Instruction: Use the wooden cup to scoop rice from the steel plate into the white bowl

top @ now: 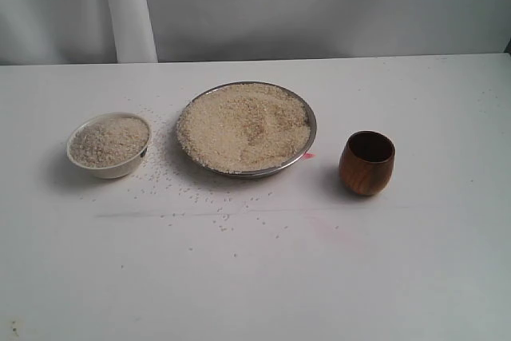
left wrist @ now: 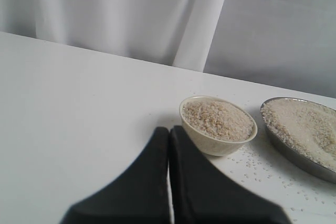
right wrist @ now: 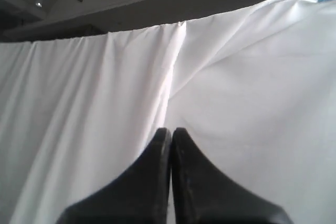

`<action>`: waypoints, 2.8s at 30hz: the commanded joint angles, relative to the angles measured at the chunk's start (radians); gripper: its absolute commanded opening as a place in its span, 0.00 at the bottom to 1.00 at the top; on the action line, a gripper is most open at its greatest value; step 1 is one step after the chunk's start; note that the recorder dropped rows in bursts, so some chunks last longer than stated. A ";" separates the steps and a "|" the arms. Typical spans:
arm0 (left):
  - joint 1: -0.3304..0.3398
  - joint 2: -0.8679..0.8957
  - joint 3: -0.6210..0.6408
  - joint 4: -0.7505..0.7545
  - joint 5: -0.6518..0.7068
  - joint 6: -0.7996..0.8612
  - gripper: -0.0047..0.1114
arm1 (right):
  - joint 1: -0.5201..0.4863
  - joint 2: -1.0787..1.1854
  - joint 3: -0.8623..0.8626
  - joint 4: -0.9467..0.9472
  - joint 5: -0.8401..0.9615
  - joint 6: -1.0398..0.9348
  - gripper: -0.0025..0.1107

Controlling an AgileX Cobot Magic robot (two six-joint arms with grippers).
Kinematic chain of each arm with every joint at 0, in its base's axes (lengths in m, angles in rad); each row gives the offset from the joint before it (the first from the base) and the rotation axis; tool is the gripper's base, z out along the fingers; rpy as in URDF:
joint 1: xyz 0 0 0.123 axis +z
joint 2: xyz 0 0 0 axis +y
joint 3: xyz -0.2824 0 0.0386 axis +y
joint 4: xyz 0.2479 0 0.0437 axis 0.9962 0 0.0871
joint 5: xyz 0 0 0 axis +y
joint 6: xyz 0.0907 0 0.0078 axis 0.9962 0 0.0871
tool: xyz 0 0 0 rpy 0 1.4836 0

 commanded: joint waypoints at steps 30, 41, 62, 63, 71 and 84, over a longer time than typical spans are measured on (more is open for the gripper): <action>-0.005 0.000 0.002 -0.005 -0.003 -0.002 0.04 | -0.279 -0.390 0.332 0.513 0.720 -0.528 0.02; -0.005 0.000 0.002 -0.005 -0.003 -0.002 0.04 | -0.279 -0.390 0.332 0.515 0.883 -0.528 0.02; -0.005 0.000 0.002 -0.005 -0.003 -0.002 0.04 | -0.279 -0.390 0.332 0.515 0.995 -0.522 0.02; -0.005 0.000 0.002 -0.005 -0.003 -0.002 0.04 | -0.279 -0.390 0.332 0.515 0.995 -0.522 0.02; -0.005 0.000 0.002 -0.005 -0.003 -0.002 0.04 | -0.279 -0.390 0.332 0.515 0.995 -0.522 0.02; -0.005 0.000 0.002 -0.005 -0.003 -0.002 0.04 | -0.279 -0.390 0.332 0.515 0.995 -0.522 0.02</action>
